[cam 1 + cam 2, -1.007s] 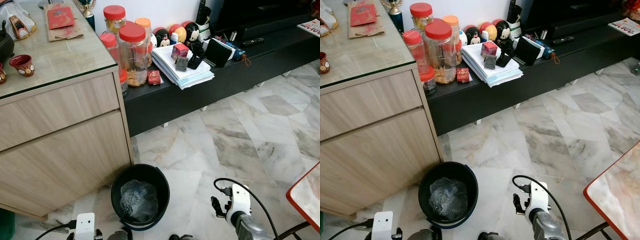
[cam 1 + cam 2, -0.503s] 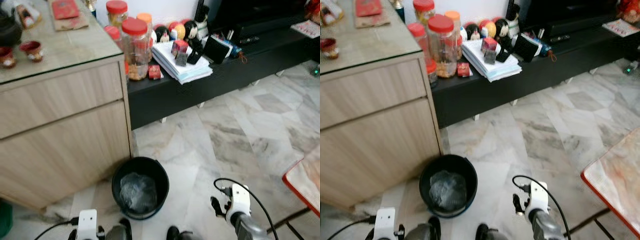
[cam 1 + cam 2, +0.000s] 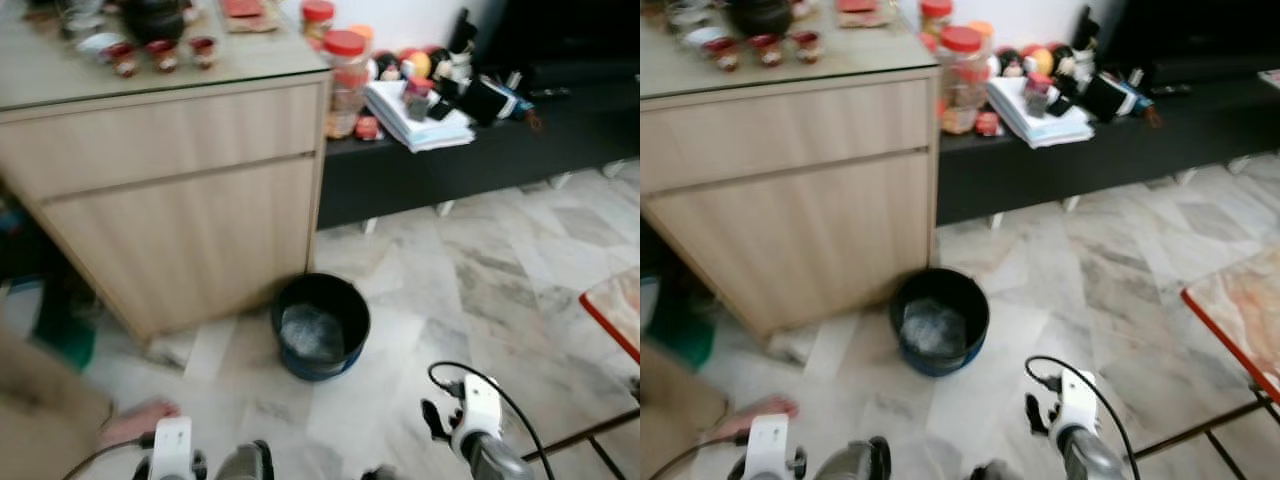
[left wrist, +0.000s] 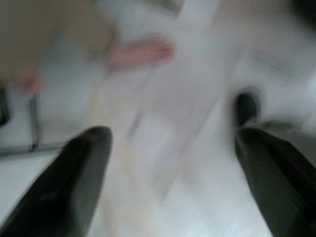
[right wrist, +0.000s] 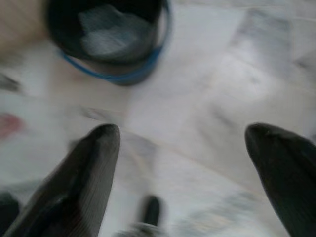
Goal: Picking trash to rubbish bin
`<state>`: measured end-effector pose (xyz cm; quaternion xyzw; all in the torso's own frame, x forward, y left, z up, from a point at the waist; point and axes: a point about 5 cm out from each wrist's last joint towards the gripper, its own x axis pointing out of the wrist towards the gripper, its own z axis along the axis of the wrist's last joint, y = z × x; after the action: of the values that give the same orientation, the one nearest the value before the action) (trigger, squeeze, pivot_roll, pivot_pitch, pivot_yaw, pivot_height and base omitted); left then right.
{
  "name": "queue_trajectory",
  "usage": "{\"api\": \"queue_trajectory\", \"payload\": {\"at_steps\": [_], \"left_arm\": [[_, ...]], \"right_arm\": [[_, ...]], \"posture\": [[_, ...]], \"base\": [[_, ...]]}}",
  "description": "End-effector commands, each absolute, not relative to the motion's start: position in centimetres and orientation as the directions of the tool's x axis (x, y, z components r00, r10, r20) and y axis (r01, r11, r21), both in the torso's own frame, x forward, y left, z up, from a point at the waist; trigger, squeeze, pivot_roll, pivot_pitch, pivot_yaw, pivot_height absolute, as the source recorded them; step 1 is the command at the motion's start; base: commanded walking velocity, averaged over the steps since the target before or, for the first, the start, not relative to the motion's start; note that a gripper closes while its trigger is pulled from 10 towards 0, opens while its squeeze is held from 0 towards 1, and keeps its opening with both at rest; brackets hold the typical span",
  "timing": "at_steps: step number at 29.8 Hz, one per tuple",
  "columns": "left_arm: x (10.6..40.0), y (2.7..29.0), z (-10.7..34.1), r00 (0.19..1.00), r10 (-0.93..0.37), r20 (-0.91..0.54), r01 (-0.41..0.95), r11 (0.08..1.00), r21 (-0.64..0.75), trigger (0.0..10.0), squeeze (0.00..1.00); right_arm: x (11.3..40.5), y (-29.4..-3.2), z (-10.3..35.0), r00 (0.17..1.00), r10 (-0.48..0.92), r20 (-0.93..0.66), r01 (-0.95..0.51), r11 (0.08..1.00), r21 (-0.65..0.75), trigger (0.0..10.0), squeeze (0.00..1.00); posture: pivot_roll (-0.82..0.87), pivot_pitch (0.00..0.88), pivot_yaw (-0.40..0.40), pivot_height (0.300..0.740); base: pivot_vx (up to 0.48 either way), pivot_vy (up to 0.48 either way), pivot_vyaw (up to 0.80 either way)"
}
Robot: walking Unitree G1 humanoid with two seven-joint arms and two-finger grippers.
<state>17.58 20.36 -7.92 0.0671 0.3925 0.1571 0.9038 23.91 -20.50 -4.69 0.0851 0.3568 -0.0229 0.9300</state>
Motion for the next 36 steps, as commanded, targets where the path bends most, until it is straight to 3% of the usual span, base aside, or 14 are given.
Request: {"api": "queue_trajectory", "payload": {"at_steps": [1,8,15,20,26,31,36], "left_arm": [[16.6,20.2,-8.5,0.612,0.334,-0.717,-0.222,0.942,0.25,10.0,0.0],[16.8,20.1,-8.4,0.621,0.329,-0.711,-0.216,0.944,0.248,10.0,0.0],[19.7,18.4,-6.9,0.748,0.204,-0.631,-0.051,0.966,0.253,10.0,0.0],[20.8,18.1,-6.4,0.765,0.189,-0.616,-0.049,0.97,0.237,10.0,0.0],[20.7,17.7,-6.6,0.754,0.168,-0.635,-0.025,0.973,0.227,10.0,0.0],[19.0,18.2,-7.6,0.701,0.18,-0.69,-0.018,0.972,0.235,10.0,0.0],[17.5,19.3,-8.3,0.659,0.235,-0.715,-0.047,0.961,0.272,10.0,0.0]], "right_arm": [[22.5,-21.2,-5.5,0.716,-0.005,-0.698,0.139,0.981,0.136,10.0,0.0],[22.6,-21.2,-5.4,0.723,-0.003,-0.691,0.138,0.981,0.14,10.0,0.0],[23.2,-21.1,-5.0,0.75,0.003,-0.661,0.143,0.976,0.167,10.0,0.0],[23.5,-20.9,-4.8,0.759,0.004,-0.651,0.145,0.974,0.174,10.0,0.0],[23.4,-20.8,-4.9,0.76,0.0,-0.65,0.151,0.972,0.177,10.0,0.0],[23.0,-21.1,-5.2,0.746,-0.017,-0.665,0.188,0.965,0.186,10.0,0.0],[22.5,-21.3,-5.4,0.734,-0.023,-0.678,0.197,0.964,0.181,10.0,0.0]], "posture": [[0.07,0.175,-0.088,0.74],[0.07,0.18,-0.091,0.74],[0.07,0.178,-0.087,0.74],[0.07,0.165,-0.079,0.74],[0.06,0.147,-0.075,0.74],[0.06,0.135,-0.072,0.74],[0.05,0.125,-0.07,0.74]], "base": [[-0.368,0.0,0.0],[-0.104,0.0,0.0],[0.0,0.0,0.0],[0.0,0.0,0.0],[0.0,0.0,0.0],[0.0,0.0,0.0],[0.0,0.0,-0.73]]}}
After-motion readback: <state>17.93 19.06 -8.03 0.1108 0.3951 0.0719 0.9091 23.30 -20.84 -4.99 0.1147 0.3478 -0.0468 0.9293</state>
